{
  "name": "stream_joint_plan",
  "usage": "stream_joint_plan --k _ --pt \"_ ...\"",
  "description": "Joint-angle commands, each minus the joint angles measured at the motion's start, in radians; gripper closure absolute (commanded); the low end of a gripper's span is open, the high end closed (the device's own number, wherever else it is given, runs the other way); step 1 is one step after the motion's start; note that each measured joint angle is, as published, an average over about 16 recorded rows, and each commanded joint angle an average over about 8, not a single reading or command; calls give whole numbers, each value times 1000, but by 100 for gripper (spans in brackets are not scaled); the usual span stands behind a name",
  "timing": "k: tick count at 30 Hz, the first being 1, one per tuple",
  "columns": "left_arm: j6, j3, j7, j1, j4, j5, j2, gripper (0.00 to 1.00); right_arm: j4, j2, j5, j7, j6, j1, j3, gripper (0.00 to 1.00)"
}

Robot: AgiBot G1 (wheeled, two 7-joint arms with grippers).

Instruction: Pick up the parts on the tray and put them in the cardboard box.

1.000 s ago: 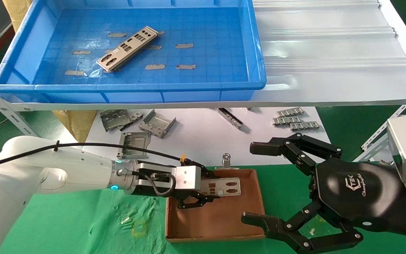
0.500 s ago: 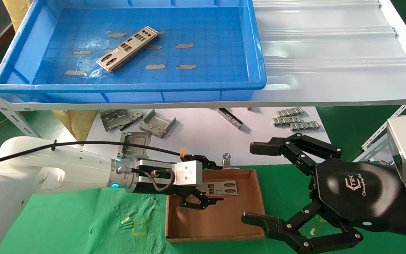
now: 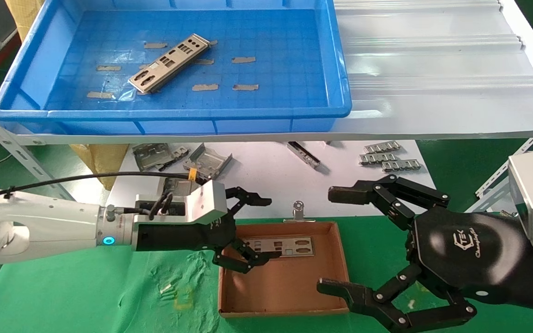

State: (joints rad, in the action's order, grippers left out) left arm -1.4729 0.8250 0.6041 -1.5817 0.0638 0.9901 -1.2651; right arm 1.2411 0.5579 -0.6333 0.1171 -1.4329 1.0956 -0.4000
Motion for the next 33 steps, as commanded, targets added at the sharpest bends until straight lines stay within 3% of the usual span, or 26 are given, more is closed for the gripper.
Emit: stream_joint_plan --k 1,10,33 --pt "-7 -4 -3 1 -8 -7 4 0 0 0 0 0 0 0 0 0" --pt "1 -23 -32 24 58 -9 29 0 0 0 0 0 0 0 0 0" --pt "-9 -230 -333 215 518 -108 276 0 0 0 0 0 0 0 0 0"
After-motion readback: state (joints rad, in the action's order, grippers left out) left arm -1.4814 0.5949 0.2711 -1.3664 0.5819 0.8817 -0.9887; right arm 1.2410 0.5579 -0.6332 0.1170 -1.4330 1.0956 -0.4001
